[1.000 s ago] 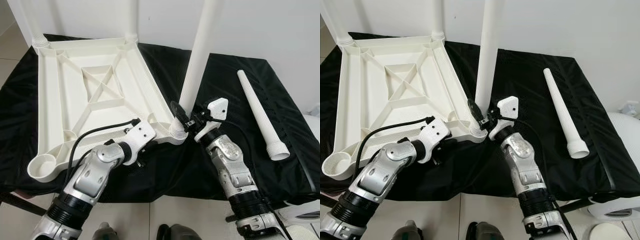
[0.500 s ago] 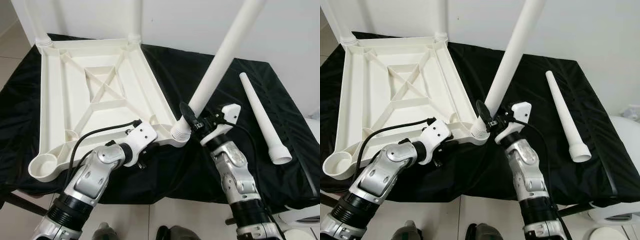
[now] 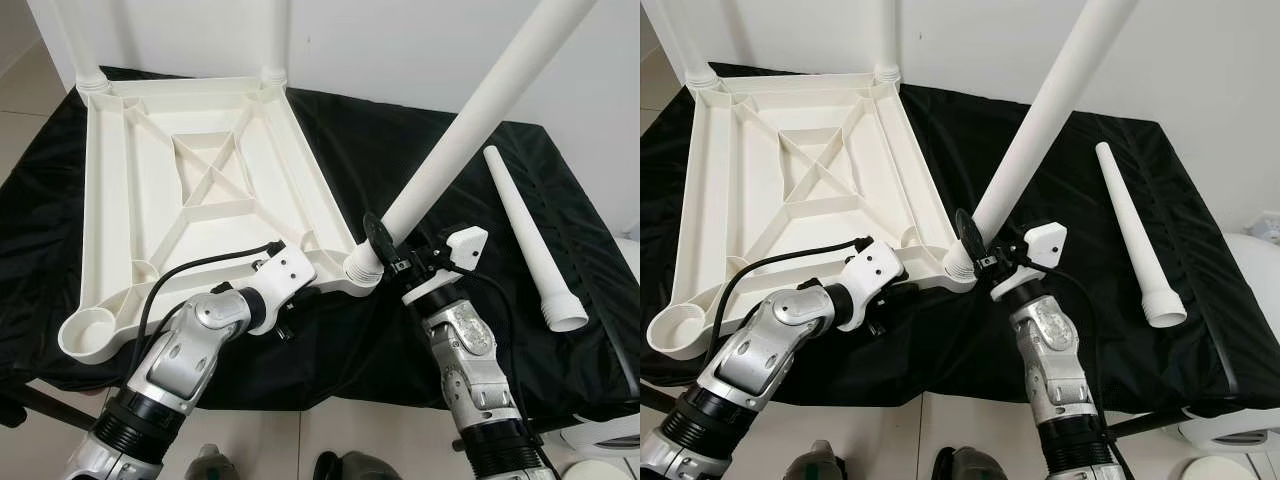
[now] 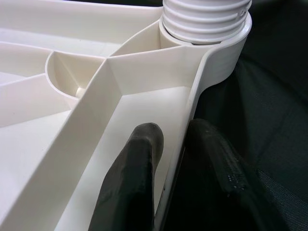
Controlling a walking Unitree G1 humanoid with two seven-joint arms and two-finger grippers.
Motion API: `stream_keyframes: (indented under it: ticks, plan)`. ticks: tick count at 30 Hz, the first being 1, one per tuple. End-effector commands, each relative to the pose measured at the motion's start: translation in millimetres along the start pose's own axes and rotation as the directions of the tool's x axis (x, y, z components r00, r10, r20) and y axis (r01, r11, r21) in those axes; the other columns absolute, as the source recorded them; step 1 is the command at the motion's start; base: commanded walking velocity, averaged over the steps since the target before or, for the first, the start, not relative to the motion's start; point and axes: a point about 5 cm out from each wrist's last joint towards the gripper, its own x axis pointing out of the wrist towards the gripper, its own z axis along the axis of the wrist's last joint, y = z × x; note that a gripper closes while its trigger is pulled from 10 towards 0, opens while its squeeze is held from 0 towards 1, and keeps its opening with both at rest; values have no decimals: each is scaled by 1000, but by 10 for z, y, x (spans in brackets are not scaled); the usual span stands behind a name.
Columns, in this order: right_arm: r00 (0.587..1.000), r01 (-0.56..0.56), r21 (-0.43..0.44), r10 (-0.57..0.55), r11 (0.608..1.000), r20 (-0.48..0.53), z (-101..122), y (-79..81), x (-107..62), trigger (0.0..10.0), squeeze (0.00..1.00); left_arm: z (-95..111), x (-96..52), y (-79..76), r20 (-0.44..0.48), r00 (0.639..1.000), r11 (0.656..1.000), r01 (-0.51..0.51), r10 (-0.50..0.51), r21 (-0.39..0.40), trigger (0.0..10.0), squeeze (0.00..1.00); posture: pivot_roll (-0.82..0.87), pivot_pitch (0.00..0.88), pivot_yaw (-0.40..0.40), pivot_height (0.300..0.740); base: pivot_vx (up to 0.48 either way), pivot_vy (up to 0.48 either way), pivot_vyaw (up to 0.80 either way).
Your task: Building children table
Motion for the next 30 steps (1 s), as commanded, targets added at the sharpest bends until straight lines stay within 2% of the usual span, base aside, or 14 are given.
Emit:
stream_keyframes:
  ticks: [1,6,17,20,23,25,28,30]
  plan:
    - [954,24,7,-21,1000,-300,-491,-24,-261,10000,0,44,-72,137,9,998,997,-68,68,26,10000,0,91,79,-73,740,0,0,0]
    - [927,-10,-29,-2,1000,-374,-536,-61,-185,10000,0,45,-74,134,10,998,997,-68,68,24,10000,0,90,81,-72,740,0,0,0]
    - [904,-87,-100,36,991,-427,-553,-133,-105,10000,0,53,-87,138,13,997,997,-73,73,24,10000,0,96,82,-77,740,0,0,0]
    - [889,-72,-121,9,990,-458,-616,-220,-217,10000,0,51,-97,135,13,997,997,-75,74,24,10000,0,98,84,-76,740,0,0,0]
    - [882,-67,-117,4,991,-471,-635,-232,-253,10000,0,50,-99,135,13,997,997,-75,75,24,10000,0,98,84,-76,740,0,0,0]
    - [874,-47,-113,-14,992,-485,-668,-253,-339,10000,0,49,-101,131,12,997,997,-73,73,27,10000,0,92,87,-73,740,0,0,0]
    - [895,2,-62,-29,998,-445,-649,-250,-370,10000,0,50,-96,127,12,998,997,-70,69,28,10000,0,90,87,-71,740,0,0,0]
    - [931,48,5,-43,999,-362,-546,-240,-314,10000,0,57,-91,128,13,998,997,-68,67,28,10000,0,91,87,-70,740,0,0,0]
